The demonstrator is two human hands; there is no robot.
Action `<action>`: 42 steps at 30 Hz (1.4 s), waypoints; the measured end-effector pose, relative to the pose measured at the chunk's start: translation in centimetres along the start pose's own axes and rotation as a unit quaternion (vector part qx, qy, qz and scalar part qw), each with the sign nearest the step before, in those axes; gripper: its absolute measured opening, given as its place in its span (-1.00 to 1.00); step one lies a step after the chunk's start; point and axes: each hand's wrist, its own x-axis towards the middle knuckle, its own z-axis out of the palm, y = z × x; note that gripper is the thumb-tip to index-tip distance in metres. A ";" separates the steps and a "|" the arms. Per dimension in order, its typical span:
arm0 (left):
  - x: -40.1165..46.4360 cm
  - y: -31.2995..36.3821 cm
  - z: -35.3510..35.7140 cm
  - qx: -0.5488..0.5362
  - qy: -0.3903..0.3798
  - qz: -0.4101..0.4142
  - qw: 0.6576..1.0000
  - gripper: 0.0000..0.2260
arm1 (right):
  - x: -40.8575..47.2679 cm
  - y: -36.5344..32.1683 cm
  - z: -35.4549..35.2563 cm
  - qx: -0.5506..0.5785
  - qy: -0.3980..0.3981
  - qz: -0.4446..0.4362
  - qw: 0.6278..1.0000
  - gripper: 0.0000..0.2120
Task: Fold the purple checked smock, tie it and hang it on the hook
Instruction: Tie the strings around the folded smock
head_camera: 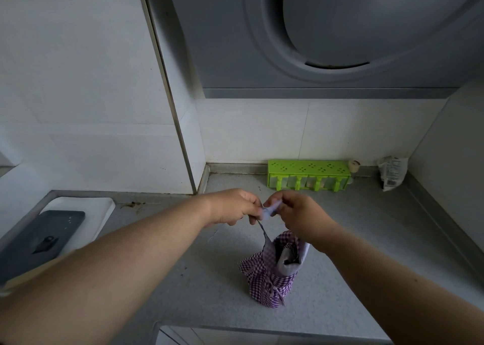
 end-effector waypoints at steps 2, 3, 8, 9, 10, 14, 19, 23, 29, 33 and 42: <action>0.1 -0.5 0.1 -0.021 0.005 -0.008 1.000 -0.91 | -0.2 -0.1 0.0 0.087 0.033 0.039 0.995 -0.77; 0.3 -0.7 0.2 -0.030 0.013 -0.012 0.999 -0.92 | -0.3 -0.3 0.0 0.124 0.036 0.053 0.990 -0.74; 0.5 -1.4 0.3 0.010 0.051 -0.006 0.999 -0.88 | -0.7 -0.7 -0.1 0.250 0.019 0.096 0.963 -0.60; 0.5 -1.6 0.3 0.010 0.066 -0.006 0.998 -0.86 | -0.7 -0.8 -0.2 0.261 0.017 0.103 0.960 -0.59; 0.4 -1.7 0.3 -0.003 0.077 -0.008 0.997 -0.84 | -0.8 -0.8 -0.2 0.266 0.012 0.107 0.958 -0.58; 0.6 -2.1 1.2 -0.151 0.073 -0.016 0.986 -0.72 | -0.9 -1.3 0.0 0.276 0.002 0.114 0.954 -0.57; 1.3 -1.8 3.3 -0.363 0.089 -0.009 0.927 -0.65 | -0.7 -1.2 0.2 0.288 0.026 0.165 0.943 -0.71; 1.5 -1.3 4.1 -0.458 0.076 -0.027 0.885 -0.70 | -0.6 -1.6 0.1 0.294 0.007 0.173 0.940 -0.75; 1.5 -1.2 4.7 -0.497 0.076 -0.031 0.864 -0.74 | -0.9 -0.4 0.3 0.205 0.063 0.141 0.967 -0.74; 1.7 -0.9 5.0 -0.500 0.067 -0.025 0.863 -0.76 | -0.7 -0.3 0.3 0.216 0.128 0.154 0.956 -0.93; 2.3 -0.2 5.5 -0.495 -0.029 -0.080 0.865 -0.79 | -0.3 -0.9 1.1 0.062 0.090 0.094 0.990 -0.80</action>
